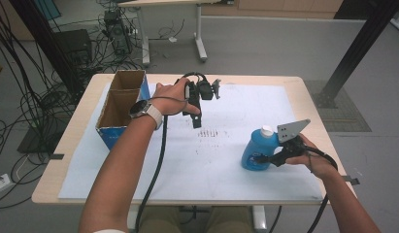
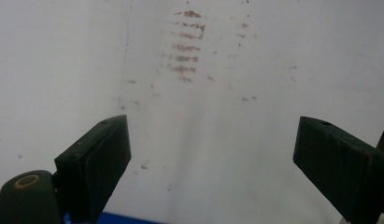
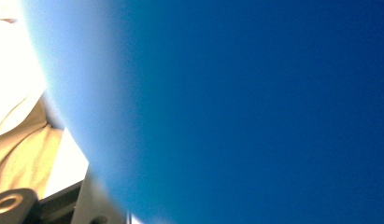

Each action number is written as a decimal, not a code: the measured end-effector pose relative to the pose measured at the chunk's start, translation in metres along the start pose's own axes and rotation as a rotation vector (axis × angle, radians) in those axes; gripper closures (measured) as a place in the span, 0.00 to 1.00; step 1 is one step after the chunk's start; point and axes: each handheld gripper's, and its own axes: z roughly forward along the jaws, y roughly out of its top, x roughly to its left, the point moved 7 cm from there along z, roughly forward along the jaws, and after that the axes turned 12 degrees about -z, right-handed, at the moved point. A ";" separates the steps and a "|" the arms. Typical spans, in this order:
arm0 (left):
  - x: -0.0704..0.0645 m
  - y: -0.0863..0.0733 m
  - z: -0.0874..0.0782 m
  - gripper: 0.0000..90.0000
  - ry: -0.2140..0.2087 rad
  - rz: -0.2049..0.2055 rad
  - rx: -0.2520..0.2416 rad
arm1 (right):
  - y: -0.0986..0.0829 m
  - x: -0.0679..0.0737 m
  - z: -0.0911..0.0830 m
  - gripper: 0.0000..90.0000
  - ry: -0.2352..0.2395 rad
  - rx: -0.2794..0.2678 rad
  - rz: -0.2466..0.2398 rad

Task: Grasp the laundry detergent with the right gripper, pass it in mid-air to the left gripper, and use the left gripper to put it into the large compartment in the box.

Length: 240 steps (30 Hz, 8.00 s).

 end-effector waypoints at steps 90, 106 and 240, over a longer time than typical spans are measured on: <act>-0.003 -0.003 -0.005 0.13 0.005 0.001 -0.010 | 0.001 0.000 0.001 0.48 -0.003 0.007 0.007; -0.002 -0.005 -0.006 0.13 0.008 -0.002 -0.006 | 0.001 0.000 0.000 0.48 -0.004 0.005 0.012; -0.036 -0.024 -0.052 0.09 0.048 0.099 0.002 | 0.080 0.013 -0.004 0.48 -0.002 0.048 -0.011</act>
